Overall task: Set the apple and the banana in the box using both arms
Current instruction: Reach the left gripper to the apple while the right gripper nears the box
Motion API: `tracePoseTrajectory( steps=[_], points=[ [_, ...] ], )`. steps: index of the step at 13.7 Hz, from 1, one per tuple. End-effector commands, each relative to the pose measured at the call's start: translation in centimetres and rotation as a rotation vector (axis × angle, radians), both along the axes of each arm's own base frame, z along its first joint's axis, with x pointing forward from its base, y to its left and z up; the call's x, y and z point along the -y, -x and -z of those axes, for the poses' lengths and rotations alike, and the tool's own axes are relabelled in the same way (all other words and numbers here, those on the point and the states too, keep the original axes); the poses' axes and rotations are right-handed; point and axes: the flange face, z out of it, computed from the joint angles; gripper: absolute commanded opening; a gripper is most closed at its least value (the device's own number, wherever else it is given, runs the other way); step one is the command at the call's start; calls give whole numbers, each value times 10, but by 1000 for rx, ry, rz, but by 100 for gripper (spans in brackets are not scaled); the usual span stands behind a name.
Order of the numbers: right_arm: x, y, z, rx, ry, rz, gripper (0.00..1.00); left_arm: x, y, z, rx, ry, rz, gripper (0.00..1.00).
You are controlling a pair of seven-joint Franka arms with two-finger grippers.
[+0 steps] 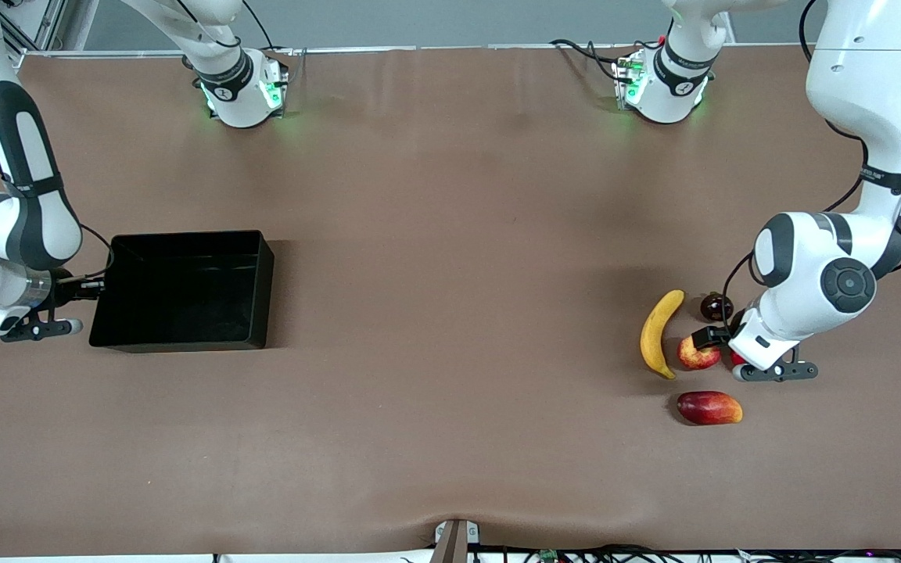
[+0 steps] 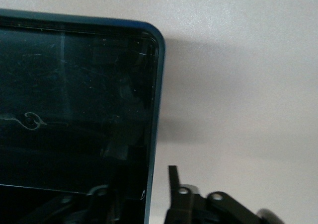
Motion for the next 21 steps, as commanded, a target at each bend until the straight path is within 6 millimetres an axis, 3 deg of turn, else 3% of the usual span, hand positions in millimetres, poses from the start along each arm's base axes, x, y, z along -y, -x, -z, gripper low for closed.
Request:
tracePoseTrajectory(
  steps=[1, 4, 6, 8, 12, 14, 15, 16, 21],
  points=[
    [2, 3, 4, -1, -35, -2, 0, 7, -6, 2, 10, -7, -5, 100],
    [-1, -2, -4, -2, -57, 20, 0, 10, -8, 9, 11, -4, -3, 100],
    [-8, -10, -27, -36, -166, 93, 0, 11, -8, 15, 17, -3, -3, 100],
    [-29, -25, -57, -63, -207, 106, 0, 10, -9, 24, 20, -1, -4, 100],
    [-138, -46, -77, -133, -195, 207, 0, 11, -8, 38, 13, 2, -5, 97],
    [-187, -49, -78, -151, -236, 233, 0, 11, -7, 39, 11, 1, -1, 49],
    [-219, -48, -79, -166, -251, 222, 0, 10, -7, 39, 11, 1, -1, 12],
    [-248, -47, -80, -172, -261, 227, 0, 11, -9, 33, 17, 1, 2, 0],
    [-408, -32, -81, -81, -239, 155, 0, 14, -8, -33, 30, -7, 8, 0]
  ],
)
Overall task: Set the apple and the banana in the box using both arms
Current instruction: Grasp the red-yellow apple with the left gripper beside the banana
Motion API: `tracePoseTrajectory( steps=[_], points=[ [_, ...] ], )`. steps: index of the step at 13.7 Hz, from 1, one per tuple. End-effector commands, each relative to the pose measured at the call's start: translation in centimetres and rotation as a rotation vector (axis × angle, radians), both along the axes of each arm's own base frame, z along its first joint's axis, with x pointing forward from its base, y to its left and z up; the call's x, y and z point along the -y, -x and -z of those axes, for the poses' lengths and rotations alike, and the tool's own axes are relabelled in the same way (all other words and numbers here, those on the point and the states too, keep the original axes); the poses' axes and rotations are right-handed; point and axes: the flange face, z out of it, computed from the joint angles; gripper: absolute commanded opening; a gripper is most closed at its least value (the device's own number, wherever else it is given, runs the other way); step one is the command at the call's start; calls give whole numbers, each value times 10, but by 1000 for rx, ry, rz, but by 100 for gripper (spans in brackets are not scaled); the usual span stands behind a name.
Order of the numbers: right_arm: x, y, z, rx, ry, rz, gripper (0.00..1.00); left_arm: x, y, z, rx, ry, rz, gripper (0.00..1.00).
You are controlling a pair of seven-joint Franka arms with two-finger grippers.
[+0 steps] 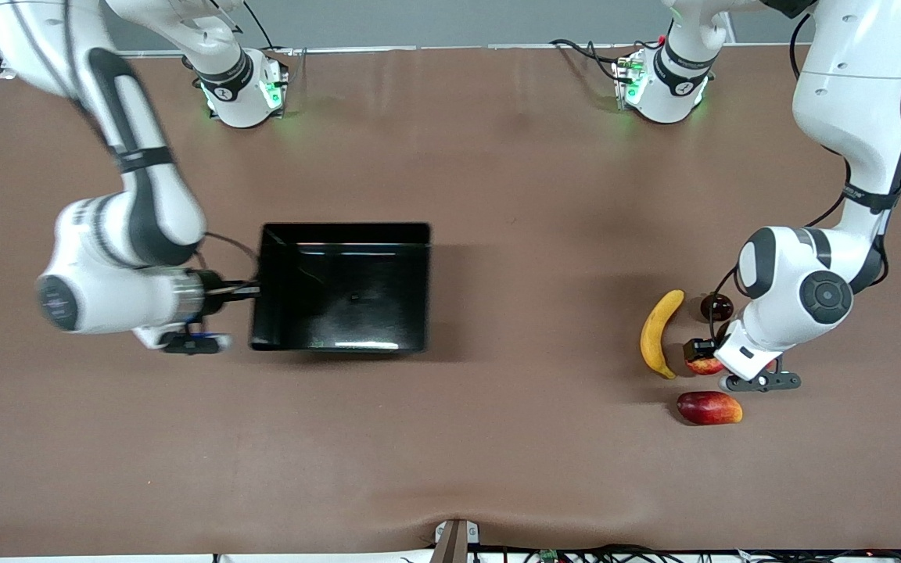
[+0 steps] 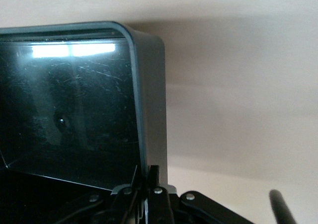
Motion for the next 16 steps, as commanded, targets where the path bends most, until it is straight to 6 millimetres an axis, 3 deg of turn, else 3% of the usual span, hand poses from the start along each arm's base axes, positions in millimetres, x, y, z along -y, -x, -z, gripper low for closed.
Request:
tracePoseTrajectory(
  steps=[1, 4, 7, 11, 12, 13, 14, 16],
  points=[
    [-84, 17, -11, 66, 1, 7, 0, 8, 7, -50, -9, -18, 6, 0],
    [-174, 45, 4, 113, 33, 79, 0, 29, 12, -80, -64, -30, 4, 0],
    [-222, 64, 31, 138, 46, 118, 0, 55, 22, -96, -92, -37, -20, 0],
    [-259, 90, 57, 108, 36, 103, 0, 113, 37, -107, -109, -43, -95, 0],
    [-259, 90, 59, 97, 26, 115, 0, 122, 41, -106, -119, -48, -115, 0],
    [-256, 85, 56, 98, 22, 128, 43, 134, 44, -107, -118, -49, -130, 0],
    [-258, 80, 52, 115, 20, 99, 99, 148, 46, -108, -112, -49, -157, 0],
    [-260, 71, 24, 194, 21, 31, 100, 167, 50, -108, -111, -46, -206, 0]
  ],
)
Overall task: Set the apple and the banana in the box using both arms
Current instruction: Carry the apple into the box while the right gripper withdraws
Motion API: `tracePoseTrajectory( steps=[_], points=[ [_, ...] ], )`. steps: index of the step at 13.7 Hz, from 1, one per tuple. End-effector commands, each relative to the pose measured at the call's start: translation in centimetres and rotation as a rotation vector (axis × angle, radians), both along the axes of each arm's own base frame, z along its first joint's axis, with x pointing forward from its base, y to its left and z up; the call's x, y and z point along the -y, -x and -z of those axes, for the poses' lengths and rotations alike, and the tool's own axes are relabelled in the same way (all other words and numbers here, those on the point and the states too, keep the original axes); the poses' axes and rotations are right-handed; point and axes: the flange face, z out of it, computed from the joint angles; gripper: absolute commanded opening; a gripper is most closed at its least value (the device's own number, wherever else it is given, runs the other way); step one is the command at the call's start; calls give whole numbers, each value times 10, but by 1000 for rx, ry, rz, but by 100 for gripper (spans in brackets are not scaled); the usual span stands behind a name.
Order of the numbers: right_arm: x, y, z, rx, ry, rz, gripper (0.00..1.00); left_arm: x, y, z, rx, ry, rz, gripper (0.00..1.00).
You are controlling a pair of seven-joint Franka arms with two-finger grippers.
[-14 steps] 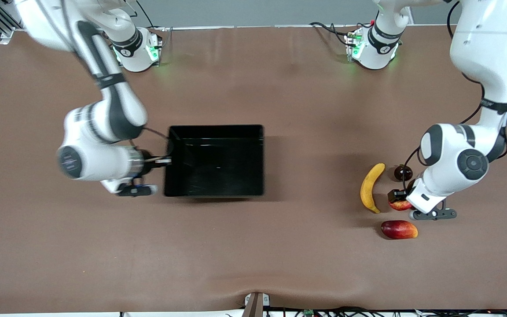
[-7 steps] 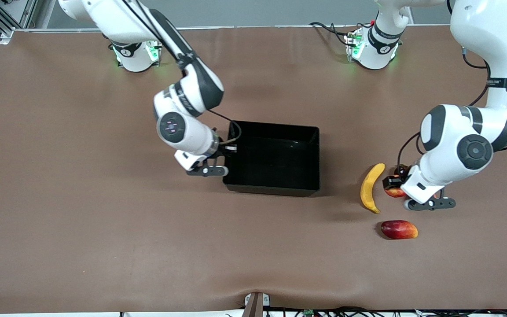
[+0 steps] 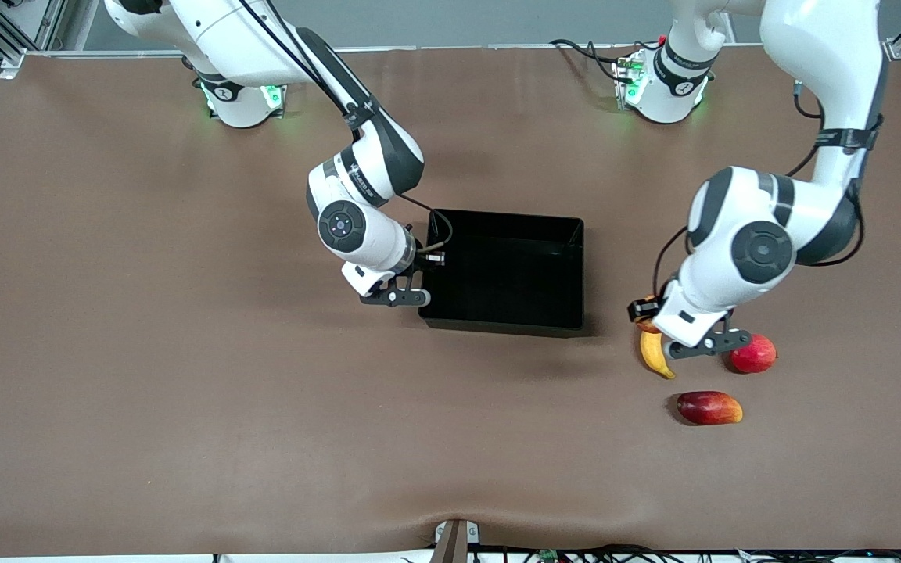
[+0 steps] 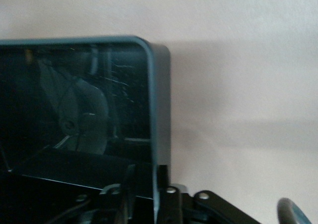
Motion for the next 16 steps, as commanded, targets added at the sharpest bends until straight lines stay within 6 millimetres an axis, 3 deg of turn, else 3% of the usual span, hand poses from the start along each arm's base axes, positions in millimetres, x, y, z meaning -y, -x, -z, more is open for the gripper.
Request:
tracePoseTrajectory(
  steps=[1, 3, 5, 7, 9, 10, 14, 16],
  points=[
    [8, -26, -55, 44, -15, -29, 100, 24, 8, -10, 2, -12, -49, 0],
    [49, -64, -111, -30, -9, -13, 100, 43, 16, -8, -2, -10, -85, 0],
    [101, -91, -158, -91, 10, 7, 100, 74, 29, -4, -7, -15, -167, 0],
    [147, -108, -180, -78, 75, 17, 100, 96, 38, -5, -5, -17, -189, 0],
    [196, -113, -214, -84, 150, 37, 100, 108, 45, -8, -3, -11, -199, 0],
    [231, -118, -227, -104, 154, 78, 100, 118, 50, -5, -9, -12, -205, 0],
    [365, -101, -298, -98, 117, 113, 100, 153, 78, 22, -32, -33, -219, 0],
    [401, -77, -324, -71, 131, 155, 100, 158, 94, 40, -28, -39, -232, 0]
  ],
)
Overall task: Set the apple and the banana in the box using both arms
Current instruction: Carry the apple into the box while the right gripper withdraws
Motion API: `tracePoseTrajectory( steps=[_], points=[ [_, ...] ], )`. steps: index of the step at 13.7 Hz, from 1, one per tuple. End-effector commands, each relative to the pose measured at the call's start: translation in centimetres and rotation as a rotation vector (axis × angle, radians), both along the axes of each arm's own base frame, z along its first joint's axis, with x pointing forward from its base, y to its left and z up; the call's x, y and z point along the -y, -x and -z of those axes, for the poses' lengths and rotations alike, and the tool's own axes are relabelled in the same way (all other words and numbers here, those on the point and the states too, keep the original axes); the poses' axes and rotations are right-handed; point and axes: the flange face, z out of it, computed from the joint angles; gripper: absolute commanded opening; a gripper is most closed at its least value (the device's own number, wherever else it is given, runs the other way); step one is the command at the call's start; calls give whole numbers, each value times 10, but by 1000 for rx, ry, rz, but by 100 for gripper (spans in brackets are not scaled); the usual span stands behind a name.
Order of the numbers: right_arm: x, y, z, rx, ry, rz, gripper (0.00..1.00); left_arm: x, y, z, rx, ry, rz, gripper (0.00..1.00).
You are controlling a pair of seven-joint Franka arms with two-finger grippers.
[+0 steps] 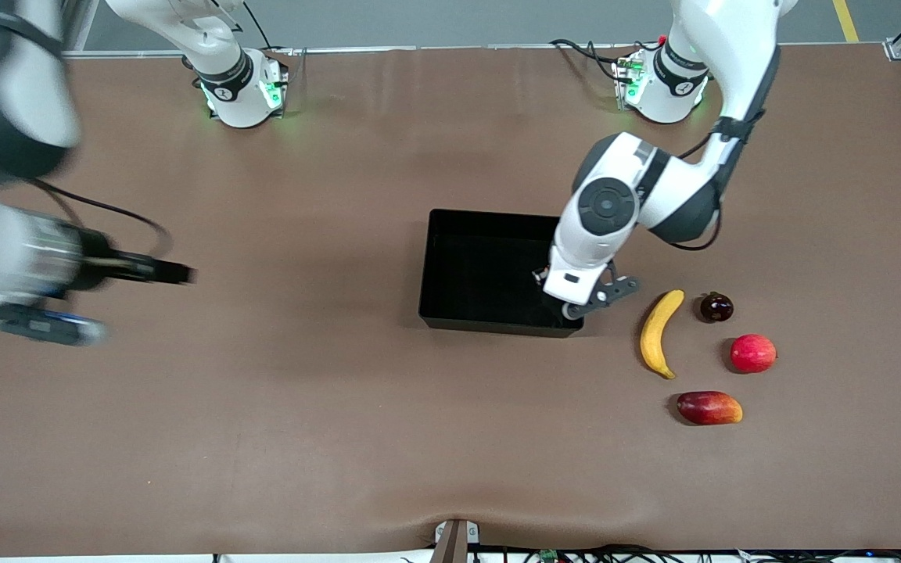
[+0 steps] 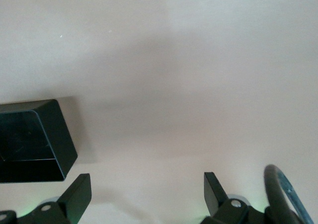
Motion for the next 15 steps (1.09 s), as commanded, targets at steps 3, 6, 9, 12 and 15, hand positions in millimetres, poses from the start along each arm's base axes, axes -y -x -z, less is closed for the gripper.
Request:
tracePoseTrajectory(
  steps=[3, 6, 9, 12, 15],
  points=[
    [44, 63, -65, 96, 122, 27, 100, 5, 25, 32, 29, 6, -10, 0],
    [57, 95, -86, 152, 158, -77, 100, 10, 42, 50, 20, 0, -16, 0],
    [63, 112, -93, 194, 161, -68, 100, 8, 60, 69, 15, -7, -13, 0],
    [76, 110, -91, 191, 157, -47, 100, 3, 72, 89, 40, 17, -10, 0],
    [61, 108, -101, 217, 144, -70, 100, 7, 76, 93, 42, 19, -20, 0]
  ],
)
